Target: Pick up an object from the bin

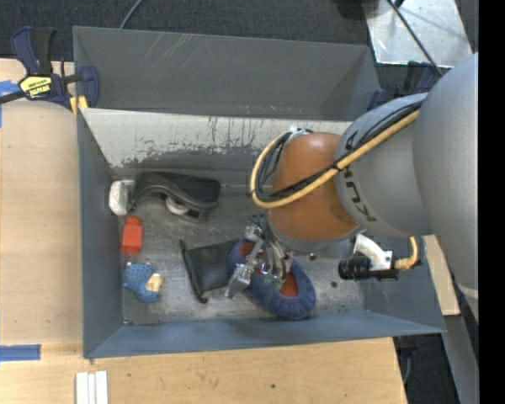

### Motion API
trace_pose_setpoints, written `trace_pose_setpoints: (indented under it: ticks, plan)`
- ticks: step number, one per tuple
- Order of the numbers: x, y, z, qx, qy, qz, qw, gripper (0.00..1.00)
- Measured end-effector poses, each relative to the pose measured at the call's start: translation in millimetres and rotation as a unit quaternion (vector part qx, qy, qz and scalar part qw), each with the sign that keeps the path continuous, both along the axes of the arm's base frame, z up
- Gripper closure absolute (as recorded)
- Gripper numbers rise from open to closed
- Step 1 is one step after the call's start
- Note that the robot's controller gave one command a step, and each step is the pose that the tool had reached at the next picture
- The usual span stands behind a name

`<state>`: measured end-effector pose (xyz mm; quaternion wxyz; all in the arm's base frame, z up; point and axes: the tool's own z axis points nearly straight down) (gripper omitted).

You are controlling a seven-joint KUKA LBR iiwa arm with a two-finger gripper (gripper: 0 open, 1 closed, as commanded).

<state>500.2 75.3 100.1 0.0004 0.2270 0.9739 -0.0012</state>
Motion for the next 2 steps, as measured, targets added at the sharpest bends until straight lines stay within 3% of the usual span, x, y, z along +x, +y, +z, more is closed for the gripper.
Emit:
trace_pose_setpoints:
  ticks: [1, 2]
  plan:
    - [6.2, 1.0, -26.4, 0.003, -0.0036, -0.067, 0.9977, 0.0]
    - [7.3, 1.4, -24.7, 0.002, -0.0016, -0.067, 0.9978, 0.0]
